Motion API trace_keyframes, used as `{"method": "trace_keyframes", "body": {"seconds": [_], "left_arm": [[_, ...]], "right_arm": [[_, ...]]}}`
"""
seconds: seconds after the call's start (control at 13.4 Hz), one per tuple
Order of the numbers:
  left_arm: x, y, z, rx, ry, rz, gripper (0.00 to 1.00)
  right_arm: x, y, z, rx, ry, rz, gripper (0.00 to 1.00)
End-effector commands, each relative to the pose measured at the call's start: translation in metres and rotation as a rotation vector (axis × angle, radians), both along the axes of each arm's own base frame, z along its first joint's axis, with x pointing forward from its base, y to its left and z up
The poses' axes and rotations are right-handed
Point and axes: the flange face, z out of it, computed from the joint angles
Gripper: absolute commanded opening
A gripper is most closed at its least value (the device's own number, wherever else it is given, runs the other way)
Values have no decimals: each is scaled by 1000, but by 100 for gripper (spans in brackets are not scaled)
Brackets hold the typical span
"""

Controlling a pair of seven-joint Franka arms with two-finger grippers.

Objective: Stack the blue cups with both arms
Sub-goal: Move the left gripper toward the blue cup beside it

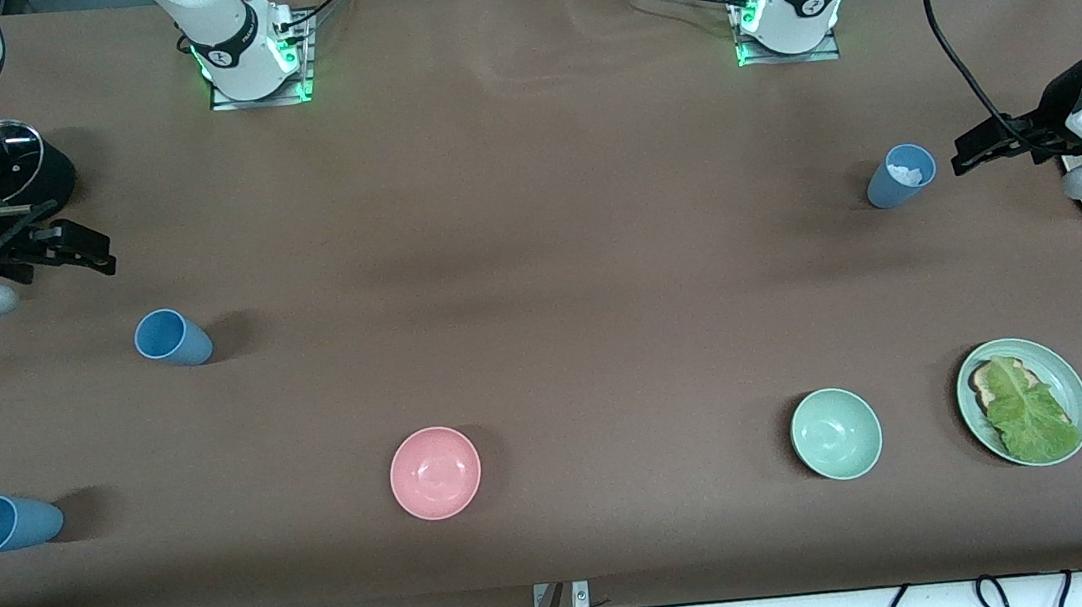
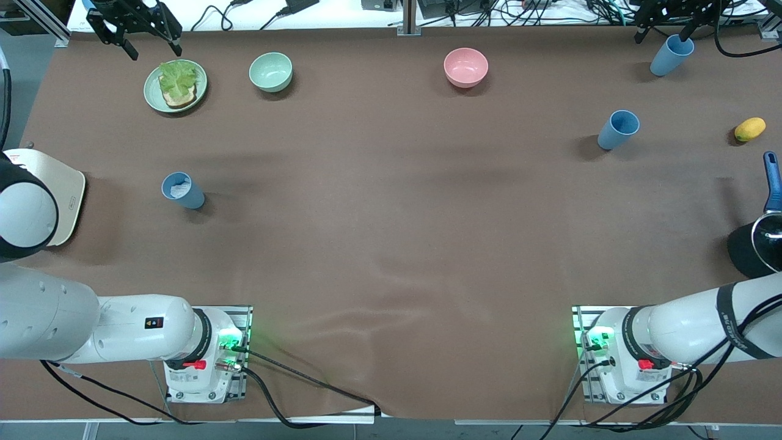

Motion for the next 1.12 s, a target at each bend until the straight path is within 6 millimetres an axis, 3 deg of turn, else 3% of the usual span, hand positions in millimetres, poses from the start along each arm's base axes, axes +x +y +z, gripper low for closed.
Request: {"method": "trace_keyframes", "body": {"seconds": [0.0,0.22,0.3,0.45,0.6,0.82,1.05], "left_arm": [[-8,31,-20,-68,62,-139,100],[-12,81,-44,-205,50,-258,100],[-19,89,-61,-256,64,-311,100],[-38,124,-96,-391,49,-320,100],[-48,140,-111,-409,49,-320,100],[-55,152,-118,-318,79,-322,99],[-84,157,-153,-299,74,-283,99]], "right_arm": [[0,2,1,14,-7,-10,100],[0,2,1,14,-7,-10,100],[0,2,1,14,-7,-10,100],[0,2,1,14,-7,-10,100],[0,2,1,14,-7,-10,100],[0,2,1,14,-7,-10,100],[0,2,1,14,-7,-10,100]]}}
